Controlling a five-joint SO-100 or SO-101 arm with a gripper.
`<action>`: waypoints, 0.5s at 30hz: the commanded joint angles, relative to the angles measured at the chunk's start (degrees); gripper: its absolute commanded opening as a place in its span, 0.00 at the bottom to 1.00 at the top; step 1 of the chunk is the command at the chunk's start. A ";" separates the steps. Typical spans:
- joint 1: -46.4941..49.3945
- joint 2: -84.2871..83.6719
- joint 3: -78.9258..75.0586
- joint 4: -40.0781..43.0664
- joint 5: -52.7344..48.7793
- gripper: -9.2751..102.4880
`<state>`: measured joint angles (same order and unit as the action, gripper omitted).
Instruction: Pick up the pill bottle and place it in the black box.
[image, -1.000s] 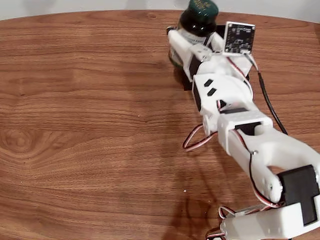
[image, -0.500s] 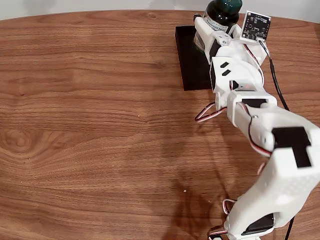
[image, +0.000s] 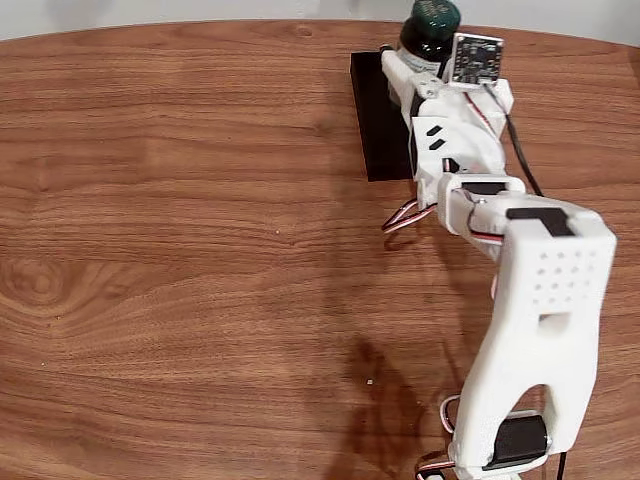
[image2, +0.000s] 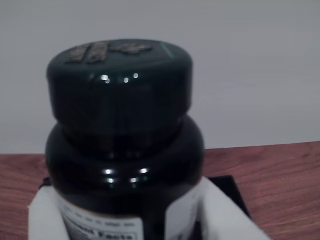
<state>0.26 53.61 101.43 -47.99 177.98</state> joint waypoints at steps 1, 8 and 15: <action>-0.09 -1.32 -10.11 -3.69 2.81 0.17; -0.88 -5.36 -13.10 -4.13 5.10 0.17; -1.14 -10.02 -17.93 -2.64 7.12 0.18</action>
<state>-0.70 41.92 89.65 -49.13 184.31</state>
